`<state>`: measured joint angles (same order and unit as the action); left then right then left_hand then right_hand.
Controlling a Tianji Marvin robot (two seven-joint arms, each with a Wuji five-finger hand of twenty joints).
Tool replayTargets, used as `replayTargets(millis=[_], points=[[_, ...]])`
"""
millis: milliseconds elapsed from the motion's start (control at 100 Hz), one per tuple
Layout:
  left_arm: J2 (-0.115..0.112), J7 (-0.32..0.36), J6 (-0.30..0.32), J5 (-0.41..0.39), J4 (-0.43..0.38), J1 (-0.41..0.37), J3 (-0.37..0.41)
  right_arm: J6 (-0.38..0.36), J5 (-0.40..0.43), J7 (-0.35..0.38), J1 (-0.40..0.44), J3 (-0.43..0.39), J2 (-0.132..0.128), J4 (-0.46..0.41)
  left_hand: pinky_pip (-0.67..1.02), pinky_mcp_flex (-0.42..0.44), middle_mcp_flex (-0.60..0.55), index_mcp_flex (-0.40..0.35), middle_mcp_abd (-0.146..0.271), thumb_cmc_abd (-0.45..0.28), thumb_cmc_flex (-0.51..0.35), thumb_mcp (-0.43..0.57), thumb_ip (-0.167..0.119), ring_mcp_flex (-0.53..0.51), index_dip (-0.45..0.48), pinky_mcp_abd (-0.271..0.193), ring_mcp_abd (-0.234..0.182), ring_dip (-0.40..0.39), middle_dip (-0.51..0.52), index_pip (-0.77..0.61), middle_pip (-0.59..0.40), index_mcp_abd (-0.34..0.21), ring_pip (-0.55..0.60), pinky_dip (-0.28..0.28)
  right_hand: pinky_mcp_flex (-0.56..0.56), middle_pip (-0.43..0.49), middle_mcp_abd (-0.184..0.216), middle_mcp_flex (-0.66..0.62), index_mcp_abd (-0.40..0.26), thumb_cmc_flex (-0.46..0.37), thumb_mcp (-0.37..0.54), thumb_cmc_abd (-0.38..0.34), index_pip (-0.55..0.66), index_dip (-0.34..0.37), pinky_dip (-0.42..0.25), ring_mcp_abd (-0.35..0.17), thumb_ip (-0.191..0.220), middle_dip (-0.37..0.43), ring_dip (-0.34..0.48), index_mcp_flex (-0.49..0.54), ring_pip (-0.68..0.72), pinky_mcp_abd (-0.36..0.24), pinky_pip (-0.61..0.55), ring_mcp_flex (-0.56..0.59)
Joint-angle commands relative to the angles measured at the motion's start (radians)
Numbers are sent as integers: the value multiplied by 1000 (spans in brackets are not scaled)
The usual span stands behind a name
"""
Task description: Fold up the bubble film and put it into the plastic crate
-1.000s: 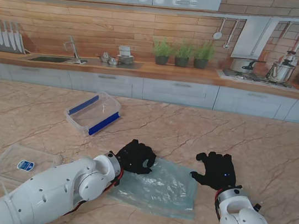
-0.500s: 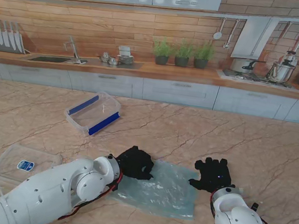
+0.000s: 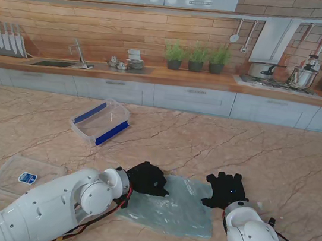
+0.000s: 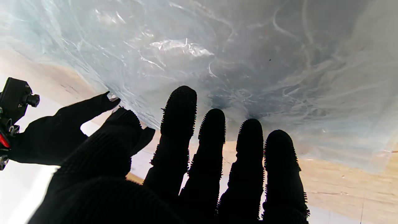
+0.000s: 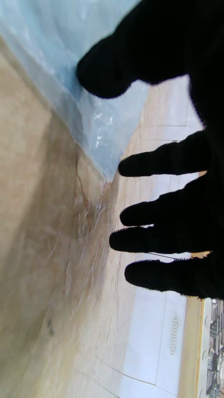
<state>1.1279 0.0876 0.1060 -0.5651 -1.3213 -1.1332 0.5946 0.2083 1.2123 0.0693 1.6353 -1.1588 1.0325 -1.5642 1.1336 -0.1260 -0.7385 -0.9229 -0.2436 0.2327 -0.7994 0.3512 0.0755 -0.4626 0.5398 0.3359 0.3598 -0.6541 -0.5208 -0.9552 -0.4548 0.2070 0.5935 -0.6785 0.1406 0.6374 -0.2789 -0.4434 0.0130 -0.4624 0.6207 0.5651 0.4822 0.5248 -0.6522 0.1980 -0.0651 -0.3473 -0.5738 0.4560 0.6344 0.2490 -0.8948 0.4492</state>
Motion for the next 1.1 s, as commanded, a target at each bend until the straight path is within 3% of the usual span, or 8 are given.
replayTargets(millis=[0,70,100,160,230,650,920,1090], points=[[-5,25,-5,12,-13,-15,-1,6,-9,22,1,8,1,-7,25,8,-21,-6,-24,-43,6,-21,-27,-15,10,15,19,-11,-1,19,-2,24,34,-21,-22,-4,-24,32,11,-49,48,73,67,32,12,5,42,-6,6,86,-16,21,22,-28],[-9,38,-5,16,-21,-18,1,15,-44,58,-3,10,2,-14,25,11,-17,4,-26,-47,6,-29,-27,-11,7,15,19,-11,-1,31,1,23,33,-21,-35,-1,-18,21,-44,-101,101,78,214,140,10,-1,33,-9,9,172,-23,26,58,-29],[-10,41,-4,15,-24,-19,1,18,-66,67,-5,12,3,-15,25,12,-11,9,-25,-50,5,-33,-27,-7,6,13,16,-11,0,37,4,20,31,-21,-44,-1,-15,6,-81,-138,116,91,295,175,15,-5,-3,-10,12,186,-29,34,86,-29],[-11,37,0,8,-25,-22,3,13,-111,68,-11,12,5,-10,25,12,-8,19,-23,-47,1,-42,-26,-3,3,10,14,-9,1,48,7,14,28,-21,-51,-5,-1,-40,-166,-217,122,118,504,144,18,-10,-45,-11,20,175,-44,47,144,-18],[-11,30,4,3,-27,-28,7,8,-164,57,-16,11,10,-2,26,12,-3,34,-25,-41,-15,-64,-20,1,-10,8,14,-7,3,67,12,5,23,-22,-46,-12,5,-97,-227,-265,144,102,583,174,27,-6,-56,-7,37,182,-74,63,194,17],[-19,57,5,24,-57,-52,28,-1,-549,-10,-2,-59,59,-23,33,20,33,146,-36,-60,-75,-179,-19,30,-75,-6,14,-5,15,276,46,-30,9,-33,98,-49,-13,-329,-279,-317,216,30,620,256,8,55,-70,19,127,148,-221,106,340,208],[-25,67,-1,25,-81,-73,53,21,-699,11,2,-110,72,-60,72,-8,21,202,-38,-74,-87,-206,-27,-1,-85,0,19,-22,13,347,45,-49,38,-52,262,-29,-38,-407,-222,-346,258,-1,618,234,-10,97,-63,24,162,82,-209,90,258,348],[-16,46,-12,51,-79,-87,66,56,-767,1,5,-131,83,-76,110,-33,-8,205,-39,-67,-96,-205,-26,-35,-75,12,31,-38,6,339,29,-58,70,-64,317,23,-21,-523,-204,-367,315,20,646,191,60,104,-87,19,171,71,-127,116,91,488]])
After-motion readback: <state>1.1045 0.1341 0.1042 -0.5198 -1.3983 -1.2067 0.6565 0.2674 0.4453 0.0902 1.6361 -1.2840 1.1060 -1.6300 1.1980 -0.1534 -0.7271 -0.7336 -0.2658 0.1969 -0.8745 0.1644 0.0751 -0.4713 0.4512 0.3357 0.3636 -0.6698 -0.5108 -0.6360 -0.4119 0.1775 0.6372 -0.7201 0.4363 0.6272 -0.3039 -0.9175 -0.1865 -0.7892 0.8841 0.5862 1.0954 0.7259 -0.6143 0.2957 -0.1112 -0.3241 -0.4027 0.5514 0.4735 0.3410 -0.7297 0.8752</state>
